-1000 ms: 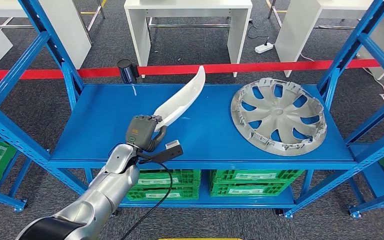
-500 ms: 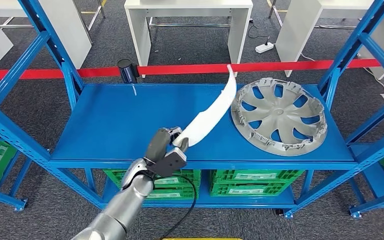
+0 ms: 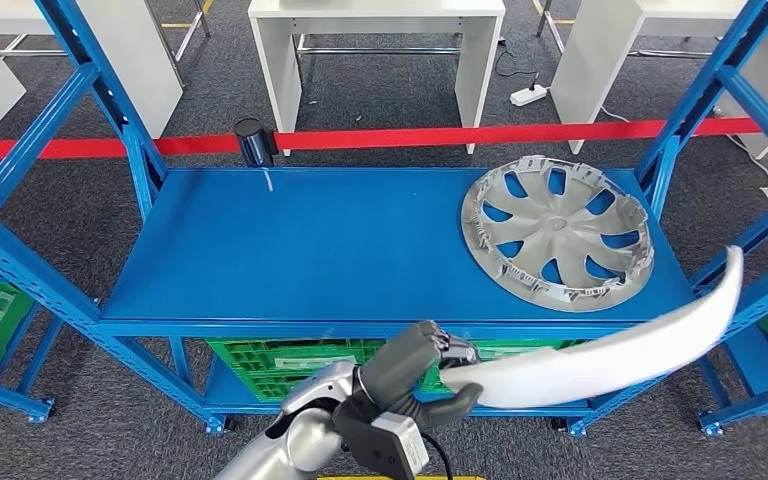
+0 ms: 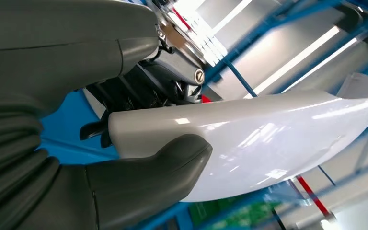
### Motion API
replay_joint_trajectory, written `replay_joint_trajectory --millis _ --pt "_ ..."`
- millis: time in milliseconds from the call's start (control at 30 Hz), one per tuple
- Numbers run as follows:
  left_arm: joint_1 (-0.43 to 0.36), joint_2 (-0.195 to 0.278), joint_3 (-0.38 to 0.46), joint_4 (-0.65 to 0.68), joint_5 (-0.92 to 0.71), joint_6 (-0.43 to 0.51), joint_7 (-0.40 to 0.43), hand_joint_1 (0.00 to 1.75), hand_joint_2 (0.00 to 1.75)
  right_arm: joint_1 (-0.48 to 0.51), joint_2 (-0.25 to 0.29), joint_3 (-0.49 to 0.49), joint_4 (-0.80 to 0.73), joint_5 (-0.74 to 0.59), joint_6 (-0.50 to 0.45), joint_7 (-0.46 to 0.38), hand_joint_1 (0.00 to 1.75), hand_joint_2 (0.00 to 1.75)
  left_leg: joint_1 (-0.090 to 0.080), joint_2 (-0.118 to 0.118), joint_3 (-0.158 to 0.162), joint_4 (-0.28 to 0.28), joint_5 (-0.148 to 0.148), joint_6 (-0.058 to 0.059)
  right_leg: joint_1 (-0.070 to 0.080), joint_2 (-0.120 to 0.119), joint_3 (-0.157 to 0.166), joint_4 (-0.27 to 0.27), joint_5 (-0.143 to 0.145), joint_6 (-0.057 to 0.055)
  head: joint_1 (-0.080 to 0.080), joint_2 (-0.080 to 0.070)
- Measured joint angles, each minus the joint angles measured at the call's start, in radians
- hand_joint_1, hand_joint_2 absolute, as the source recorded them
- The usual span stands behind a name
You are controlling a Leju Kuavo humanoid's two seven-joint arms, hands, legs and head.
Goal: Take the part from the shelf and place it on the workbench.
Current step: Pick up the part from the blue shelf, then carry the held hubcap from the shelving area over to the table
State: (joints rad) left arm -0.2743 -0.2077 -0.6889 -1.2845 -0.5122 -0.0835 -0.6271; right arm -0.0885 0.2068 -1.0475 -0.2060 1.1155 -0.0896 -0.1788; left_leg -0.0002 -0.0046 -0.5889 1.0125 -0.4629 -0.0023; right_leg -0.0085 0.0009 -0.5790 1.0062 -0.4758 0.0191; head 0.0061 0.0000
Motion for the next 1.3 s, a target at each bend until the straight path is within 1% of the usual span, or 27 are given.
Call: replay_joint_trajectory --millis 100,233,500,733,800,867,967,1300 --pt "0.01 0.011 -0.046 -0.033 0.001 -0.013 0.002 1.75 1.75 0.0 0.0 0.0 0.0 0.001 0.0 0.006 0.0 0.0 0.0 0.0 0.0 0.0 0.0 0.0 0.0 0.0 0.0 0.0 0.0 0.0 0.0 0.0" --pt "0.017 0.021 -0.069 -0.053 0.008 -0.01 0.011 1.75 1.75 0.0 0.0 0.0 0.0 0.003 0.0 0.007 0.0 0.0 0.0 0.0 0.0 0.0 0.0 0.0 0.0 0.0 0.0 0.0 0.0 0.0 0.0 0.0" --pt "0.043 0.038 -0.069 -0.084 0.008 0.027 0.039 1.75 1.75 0.0 0.0 0.0 0.0 0.005 0.0 0.01 0.0 0.0 0.0 0.0 0.0 0.0 0.0 0.0 0.0 0.0 0.0 0.0 0.0 0.0 0.0 0.0" --pt "0.086 0.052 -0.064 -0.129 -0.008 0.042 0.047 1.75 1.75 0.0 0.0 0.0 0.0 0.003 0.0 0.014 0.0 0.0 0.0 0.0 0.0 0.0 0.0 0.0 0.0 0.0 0.0 0.0 0.0 0.0 0.0 0.0" --pt "0.098 0.056 -0.064 -0.14 -0.031 0.055 0.05 1.75 1.75 0.0 0.0 0.0 0.0 0.004 0.0 0.014 0.0 0.0 0.0 0.0 0.0 0.0 0.0 0.0 0.0 0.0 0.0 0.0 0.0 0.0 0.0 0.0" --pt "0.106 0.058 -0.064 -0.148 -0.082 0.089 0.055 1.75 1.75 0.0 0.0 0.0 0.0 0.004 0.0 0.014 0.0 0.0 0.0 0.0 0.0 0.0 0.0 0.0 0.0 0.0 0.0 0.0 -0.001 0.0 0.0 0.0" --pt "0.114 0.057 -0.066 -0.15 -0.135 0.133 0.056 1.75 1.75 0.0 0.0 0.0 0.0 0.001 0.0 0.009 0.0 0.0 0.0 0.0 0.0 0.0 0.0 0.0 0.0 0.0 0.0 0.0 -0.001 0.0 0.0 0.0" --pt "0.115 0.057 -0.07 -0.136 -0.147 0.165 0.048 1.75 1.75 0.0 0.0 -0.001 0.0 -0.012 0.0 -0.003 0.0 0.0 -0.001 0.0 0.001 0.001 -0.001 0.001 -0.001 0.0 0.001 0.0 0.0 0.0 0.0 0.0"
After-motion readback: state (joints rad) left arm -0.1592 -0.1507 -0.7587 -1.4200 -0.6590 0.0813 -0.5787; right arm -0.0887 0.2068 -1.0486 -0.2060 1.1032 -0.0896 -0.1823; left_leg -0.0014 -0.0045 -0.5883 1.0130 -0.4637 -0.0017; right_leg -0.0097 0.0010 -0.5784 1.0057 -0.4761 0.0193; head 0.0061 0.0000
